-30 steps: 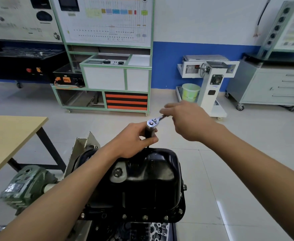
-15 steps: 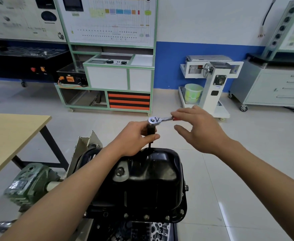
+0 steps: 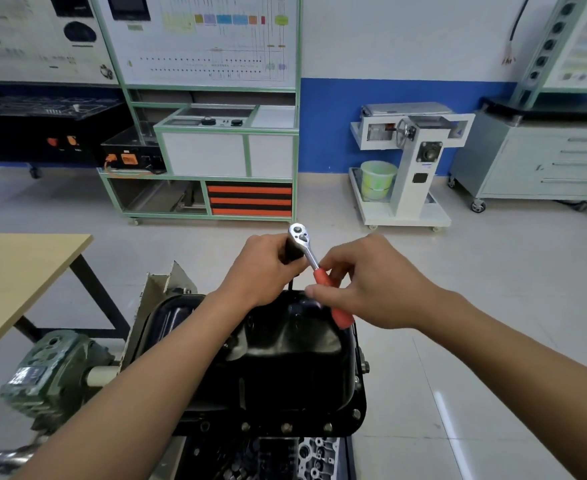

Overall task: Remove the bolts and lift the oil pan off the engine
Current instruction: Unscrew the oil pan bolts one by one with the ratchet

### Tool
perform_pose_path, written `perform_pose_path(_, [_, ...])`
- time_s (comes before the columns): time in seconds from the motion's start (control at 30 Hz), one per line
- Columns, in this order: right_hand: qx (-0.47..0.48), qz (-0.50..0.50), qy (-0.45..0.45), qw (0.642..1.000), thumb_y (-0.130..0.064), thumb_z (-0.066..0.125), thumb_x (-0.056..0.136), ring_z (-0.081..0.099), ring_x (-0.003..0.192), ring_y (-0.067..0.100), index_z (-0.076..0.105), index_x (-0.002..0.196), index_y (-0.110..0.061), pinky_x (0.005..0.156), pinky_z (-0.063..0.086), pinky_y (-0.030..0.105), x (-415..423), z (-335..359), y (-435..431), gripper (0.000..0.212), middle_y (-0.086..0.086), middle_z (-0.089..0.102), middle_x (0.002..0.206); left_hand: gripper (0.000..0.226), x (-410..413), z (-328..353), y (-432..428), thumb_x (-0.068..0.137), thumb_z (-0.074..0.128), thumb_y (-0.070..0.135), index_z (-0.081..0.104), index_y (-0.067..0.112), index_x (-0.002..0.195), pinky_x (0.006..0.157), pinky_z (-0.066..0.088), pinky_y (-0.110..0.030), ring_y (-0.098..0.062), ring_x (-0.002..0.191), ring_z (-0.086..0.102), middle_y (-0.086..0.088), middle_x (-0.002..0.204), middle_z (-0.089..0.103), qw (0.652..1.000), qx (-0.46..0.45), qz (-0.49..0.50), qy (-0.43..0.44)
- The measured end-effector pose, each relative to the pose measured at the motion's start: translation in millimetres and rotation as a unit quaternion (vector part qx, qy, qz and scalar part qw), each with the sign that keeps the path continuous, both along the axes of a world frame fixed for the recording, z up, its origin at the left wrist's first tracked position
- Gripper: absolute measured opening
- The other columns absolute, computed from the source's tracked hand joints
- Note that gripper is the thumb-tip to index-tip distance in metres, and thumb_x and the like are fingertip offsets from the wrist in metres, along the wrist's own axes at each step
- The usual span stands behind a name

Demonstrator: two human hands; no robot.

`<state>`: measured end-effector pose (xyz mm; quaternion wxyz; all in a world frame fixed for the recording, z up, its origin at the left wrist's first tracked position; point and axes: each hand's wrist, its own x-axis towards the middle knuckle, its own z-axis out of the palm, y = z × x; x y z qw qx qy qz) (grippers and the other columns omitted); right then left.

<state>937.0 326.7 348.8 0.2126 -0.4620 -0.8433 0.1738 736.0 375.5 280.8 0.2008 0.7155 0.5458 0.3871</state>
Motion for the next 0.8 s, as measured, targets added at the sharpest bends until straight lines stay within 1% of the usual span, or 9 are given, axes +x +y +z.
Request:
perform_pose_path(0.13, [-0.045,0.009,-0.060,0.997,-0.036,0.073,0.088,0.061,0.056,0.009,0.076,0.090,-0.023,0.053,0.045,0.017,19.1,18.0,14.9,0.014,-0.006,0.074,0.073,0.023,-0.2,0.3,-1.8,0.089,0.075,0.034,0.061,0.022,0.075,0.071,0.054,-0.040,-0.020,0.069,0.061,0.001,0.069,0.065,1.000,-0.002,-0.009,0.019])
perform_pose_path(0.2, [-0.030,-0.004,-0.109,0.994,-0.033,0.070,0.091,0.063,0.066,0.012,0.077,0.097,-0.027,0.065,0.054,0.028,24.0,23.5,23.5,0.011,-0.007,0.075,0.084,0.025,-2.7,0.2,-2.8,0.091,0.072,0.035,0.054,0.025,0.076,0.077,0.055,-0.047,-0.026,0.075,0.064,-0.003,0.074,0.064,0.999,-0.010,-0.027,0.034])
perform_pose_path(0.27, [0.002,-0.020,-0.150,0.988,-0.030,0.067,0.093,0.062,0.079,0.015,0.076,0.102,-0.028,0.075,0.055,0.035,23.4,25.0,32.3,0.012,-0.004,0.075,0.090,0.020,-4.2,0.3,-2.4,0.092,0.070,0.038,0.055,0.028,0.083,0.082,0.055,-0.049,-0.026,0.082,0.066,-0.003,0.081,0.066,0.998,-0.020,-0.041,0.052])
perform_pose_path(0.33, [0.041,-0.042,-0.174,0.983,-0.026,0.064,0.095,0.060,0.086,0.018,0.074,0.109,-0.029,0.080,0.055,0.038,20.5,24.7,41.4,0.018,-0.001,0.073,0.094,0.015,-5.1,0.1,-1.8,0.093,0.069,0.039,0.061,0.028,0.099,0.086,0.056,-0.046,-0.020,0.090,0.068,0.000,0.089,0.069,0.997,-0.026,-0.049,0.053])
perform_pose_path(0.43, [0.091,-0.064,-0.186,0.976,-0.020,0.056,0.098,0.060,0.092,0.026,0.072,0.117,-0.032,0.082,0.055,0.041,16.1,20.8,56.7,0.028,0.002,0.071,0.101,0.025,-5.9,-0.5,-3.1,0.094,0.070,0.034,0.062,0.025,0.116,0.084,0.057,-0.035,-0.008,0.097,0.068,0.008,0.096,0.072,0.996,-0.022,-0.071,0.044])
perform_pose_path(0.53, [0.106,-0.041,-0.156,0.981,-0.008,0.048,0.098,0.060,0.110,0.027,0.067,0.127,-0.029,0.089,0.052,0.042,11.5,12.9,69.8,0.041,-0.005,0.069,0.122,0.013,-5.1,1.6,-6.8,0.095,0.070,0.029,0.061,0.027,0.104,0.071,0.054,-0.021,-0.005,0.096,0.068,0.010,0.093,0.070,0.994,-0.018,-0.102,0.024])
perform_pose_path(0.67, [0.098,-0.003,-0.115,0.989,-0.002,0.045,0.098,0.047,0.135,0.021,0.054,0.143,-0.025,0.109,0.041,0.037,7.8,-0.4,77.6,0.052,-0.009,0.046,0.153,0.008,-5.6,5.5,-10.1,0.096,0.068,0.024,0.062,0.020,0.100,0.064,0.047,-0.015,-0.010,0.089,0.070,0.009,0.089,0.069,0.993,-0.017,-0.116,0.001])
perform_pose_path(0.73, [0.096,-0.002,-0.085,0.992,-0.008,0.050,0.099,0.047,0.135,0.018,0.052,0.145,-0.025,0.111,0.038,0.034,12.0,-7.2,77.6,0.049,-0.009,0.045,0.154,0.007,-5.8,6.7,-11.1,0.096,0.069,0.022,0.063,0.019,0.096,0.065,0.045,-0.013,-0.011,0.084,0.070,0.008,0.083,0.069,0.993,-0.017,-0.117,-0.007])
perform_pose_path(0.8, [0.109,-0.017,-0.057,0.992,-0.014,0.057,0.098,0.055,0.120,0.016,0.056,0.141,-0.025,0.100,0.043,0.030,19.5,-12.2,74.7,0.044,-0.010,0.054,0.146,0.012,-5.7,7.4,-10.9,0.094,0.072,0.021,0.063,0.027,0.092,0.071,0.049,-0.017,-0.011,0.080,0.070,0.009,0.078,0.070,0.994,-0.010,-0.109,-0.019])
